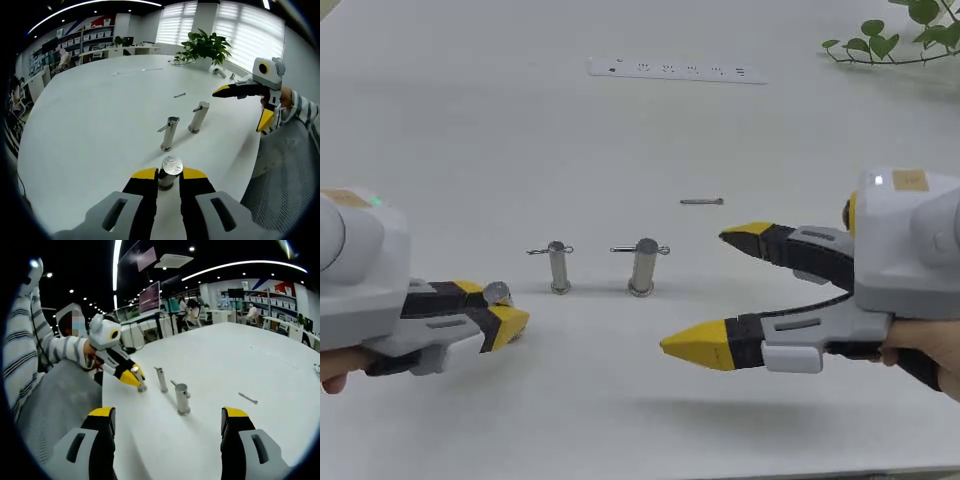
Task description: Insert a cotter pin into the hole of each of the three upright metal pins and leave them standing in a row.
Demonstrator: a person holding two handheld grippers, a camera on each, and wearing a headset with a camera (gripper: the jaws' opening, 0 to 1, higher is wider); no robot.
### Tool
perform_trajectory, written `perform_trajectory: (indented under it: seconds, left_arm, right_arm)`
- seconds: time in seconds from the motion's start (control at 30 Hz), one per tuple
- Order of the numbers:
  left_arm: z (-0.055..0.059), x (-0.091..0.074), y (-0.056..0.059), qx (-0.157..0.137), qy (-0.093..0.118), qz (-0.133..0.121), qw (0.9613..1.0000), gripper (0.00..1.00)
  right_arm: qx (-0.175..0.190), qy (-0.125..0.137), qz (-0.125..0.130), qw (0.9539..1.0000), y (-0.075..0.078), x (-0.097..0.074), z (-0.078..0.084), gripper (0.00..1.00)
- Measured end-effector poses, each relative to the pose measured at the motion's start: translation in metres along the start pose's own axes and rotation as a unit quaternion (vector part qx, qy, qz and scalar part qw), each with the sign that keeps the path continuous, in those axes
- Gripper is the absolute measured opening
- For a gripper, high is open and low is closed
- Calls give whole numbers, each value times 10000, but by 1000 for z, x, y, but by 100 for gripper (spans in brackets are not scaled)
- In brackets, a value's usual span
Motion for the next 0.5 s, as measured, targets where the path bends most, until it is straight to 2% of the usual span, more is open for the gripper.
perform_trajectory:
  seconds: [0.27, 0.33, 0.43, 0.5]
  left_arm:
    - [-1, -2, 0, 68, 41, 128, 9999, 16]
    - [-2, -3, 0, 176, 99, 171, 9997, 16]
    - [-2, -4, -1, 327, 78, 258, 9991, 20]
    - [-2, -3, 0, 662, 79, 465, 9967, 25]
  right_arm:
    - [-20, -18, 9, 10000, 1, -2, 0, 88]
    - [-35, -40, 15, 10000, 2, -2, 0, 88]
    - [-30, -34, 24, 10000, 2, -3, 1, 88]
    - [-35, -47, 40, 10000, 3, -4, 1, 88]
Point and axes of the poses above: the centre of the closed fingertips' face, and the gripper's own axes: x roughly forward along the fingers, y roughly to its right, z roughly out of its underside, the point moved 10 cm from there along -x, roughly backward along the fingers, and after that the axes turned 6 degrees about z, right-handed, at the moved point
